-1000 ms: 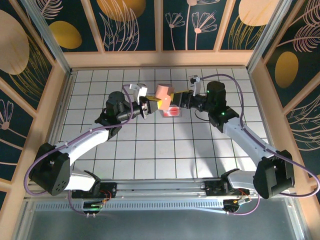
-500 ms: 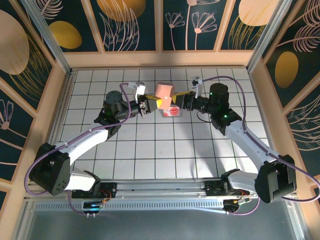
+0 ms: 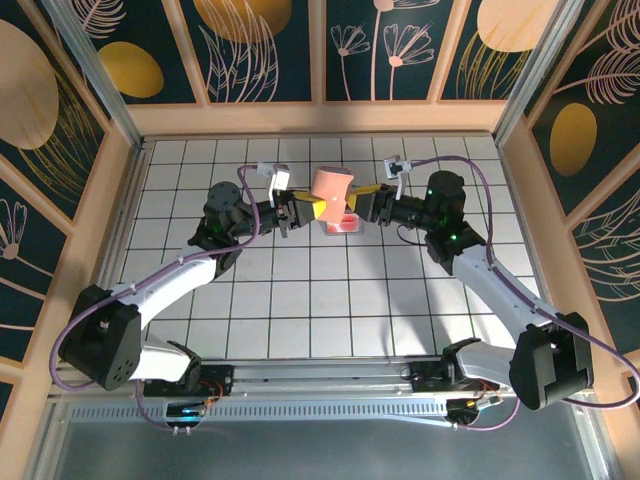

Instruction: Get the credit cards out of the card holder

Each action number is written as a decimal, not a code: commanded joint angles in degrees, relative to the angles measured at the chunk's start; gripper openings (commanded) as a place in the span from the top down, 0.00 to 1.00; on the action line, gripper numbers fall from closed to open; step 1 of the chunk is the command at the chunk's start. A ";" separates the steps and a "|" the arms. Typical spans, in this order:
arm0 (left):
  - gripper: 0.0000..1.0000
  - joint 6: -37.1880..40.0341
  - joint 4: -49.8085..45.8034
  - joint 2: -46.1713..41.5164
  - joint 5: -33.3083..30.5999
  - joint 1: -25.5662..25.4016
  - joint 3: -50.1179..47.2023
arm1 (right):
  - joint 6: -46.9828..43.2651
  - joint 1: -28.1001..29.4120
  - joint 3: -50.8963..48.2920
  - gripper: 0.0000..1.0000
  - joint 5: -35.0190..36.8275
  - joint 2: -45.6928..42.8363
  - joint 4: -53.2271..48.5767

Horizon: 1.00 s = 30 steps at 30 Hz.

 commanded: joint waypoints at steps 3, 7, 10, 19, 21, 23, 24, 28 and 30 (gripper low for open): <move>1.00 -2.28 6.60 0.83 3.89 -0.06 0.30 | 2.97 0.21 -1.43 0.60 -8.30 0.62 9.09; 1.00 -4.54 9.47 1.20 5.05 0.00 0.17 | 5.55 0.23 -2.29 0.62 -12.34 2.29 14.60; 1.00 -6.22 11.30 1.20 5.97 -0.02 0.32 | 7.06 0.21 -2.70 0.67 -14.14 3.49 17.55; 1.00 -8.82 11.92 1.56 7.11 -0.06 0.75 | 12.05 0.65 -3.33 0.74 -16.86 6.15 25.85; 1.00 -9.03 11.47 2.06 6.86 -0.05 0.61 | 12.69 0.83 -3.28 0.79 -17.11 6.46 27.02; 0.97 -9.32 11.17 2.50 6.45 -0.03 0.64 | 12.87 1.11 -3.13 0.89 -17.14 6.55 27.30; 0.95 -9.55 10.95 2.88 6.45 -0.08 0.74 | 12.79 1.08 -3.04 0.94 -16.92 6.42 27.10; 0.81 -9.15 9.43 3.47 5.50 -0.04 0.97 | 10.01 1.15 -2.43 1.00 -14.29 5.12 22.38; 0.72 -8.59 8.12 3.82 5.00 -0.08 1.29 | 8.19 1.09 -1.83 1.00 -12.43 4.47 18.72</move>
